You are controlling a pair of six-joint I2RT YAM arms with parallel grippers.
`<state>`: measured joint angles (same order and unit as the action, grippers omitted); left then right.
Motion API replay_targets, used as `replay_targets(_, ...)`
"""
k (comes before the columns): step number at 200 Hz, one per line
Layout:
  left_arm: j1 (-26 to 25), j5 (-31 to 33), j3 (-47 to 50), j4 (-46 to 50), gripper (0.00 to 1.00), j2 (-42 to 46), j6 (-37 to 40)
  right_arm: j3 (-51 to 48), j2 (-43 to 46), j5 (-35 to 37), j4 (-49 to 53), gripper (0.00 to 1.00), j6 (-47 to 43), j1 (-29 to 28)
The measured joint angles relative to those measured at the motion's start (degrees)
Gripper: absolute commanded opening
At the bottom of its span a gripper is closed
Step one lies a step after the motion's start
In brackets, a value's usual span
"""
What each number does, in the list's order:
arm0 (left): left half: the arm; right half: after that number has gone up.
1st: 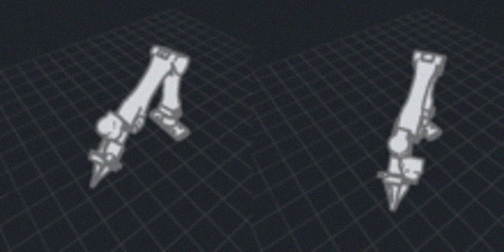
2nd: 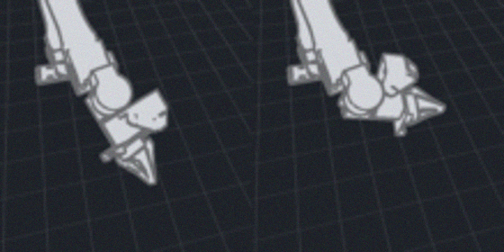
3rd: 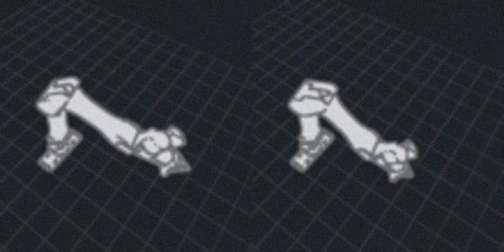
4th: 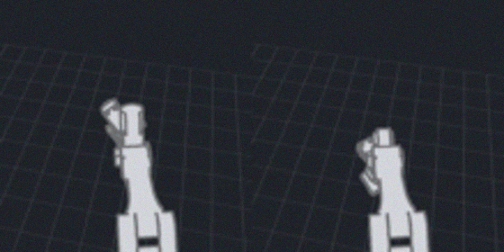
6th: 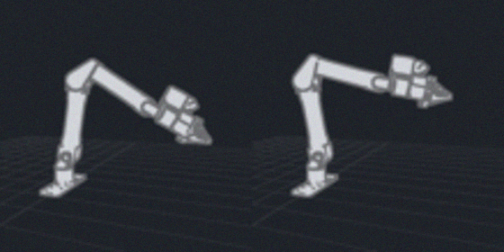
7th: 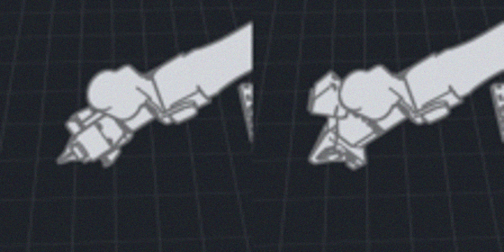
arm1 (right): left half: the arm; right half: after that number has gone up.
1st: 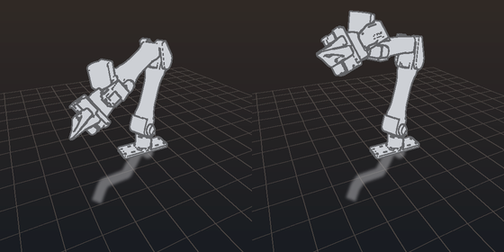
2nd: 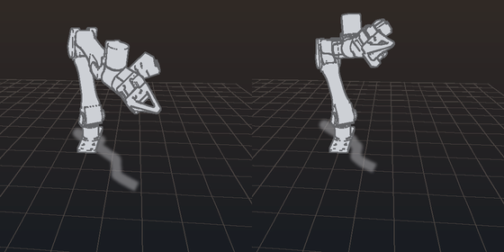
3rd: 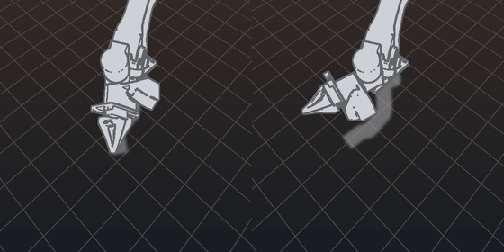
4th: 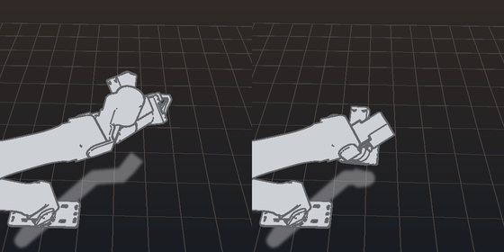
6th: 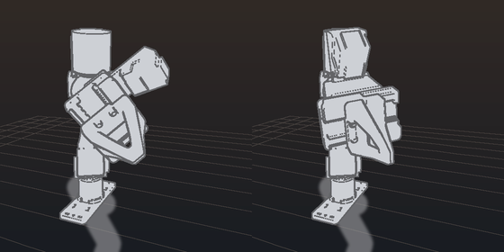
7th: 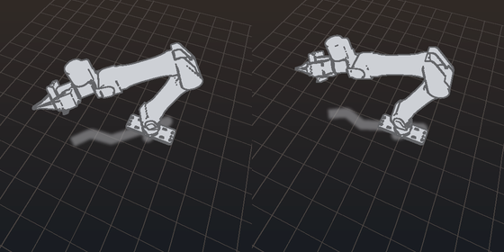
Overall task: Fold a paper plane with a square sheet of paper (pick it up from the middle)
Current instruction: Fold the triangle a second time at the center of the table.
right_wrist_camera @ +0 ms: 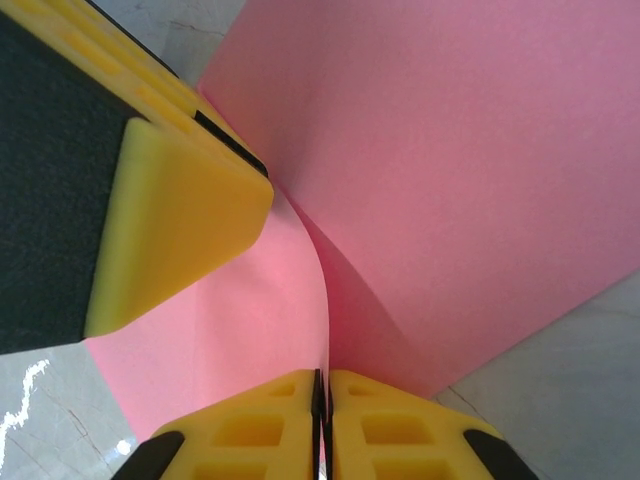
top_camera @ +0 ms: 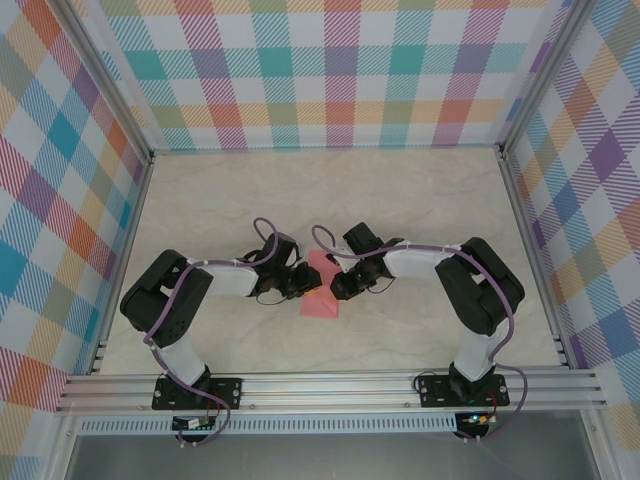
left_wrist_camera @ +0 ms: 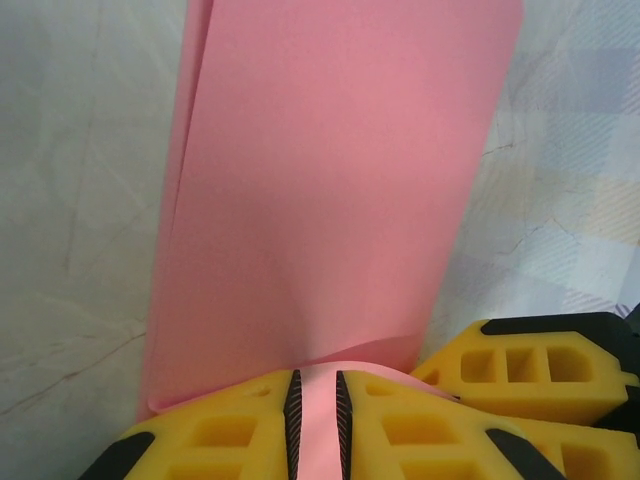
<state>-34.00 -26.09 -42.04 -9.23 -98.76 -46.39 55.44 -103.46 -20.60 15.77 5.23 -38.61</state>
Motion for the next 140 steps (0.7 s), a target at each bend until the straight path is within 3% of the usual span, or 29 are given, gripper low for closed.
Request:
replay_targets(37,-0.1,0.0,0.0,0.0,0.19,0.0,1.0,0.0,1.2,0.5,0.4,0.3,1.4,-0.1)
replay_targets(64,-0.1,0.0,0.0,0.0,0.19,0.0,1.4,-0.3,6.4,2.3,1.2,0.35,4.1,0.4)
replay_targets(89,-0.1,0.0,0.0,0.0,0.19,0.0,1.9,-1.6,11.8,-0.3,-0.3,0.35,8.9,0.5)
replay_targets(140,-0.2,0.0,0.0,0.0,0.19,0.0,2.5,-6.9,12.1,-8.3,-6.0,0.21,21.3,0.6)
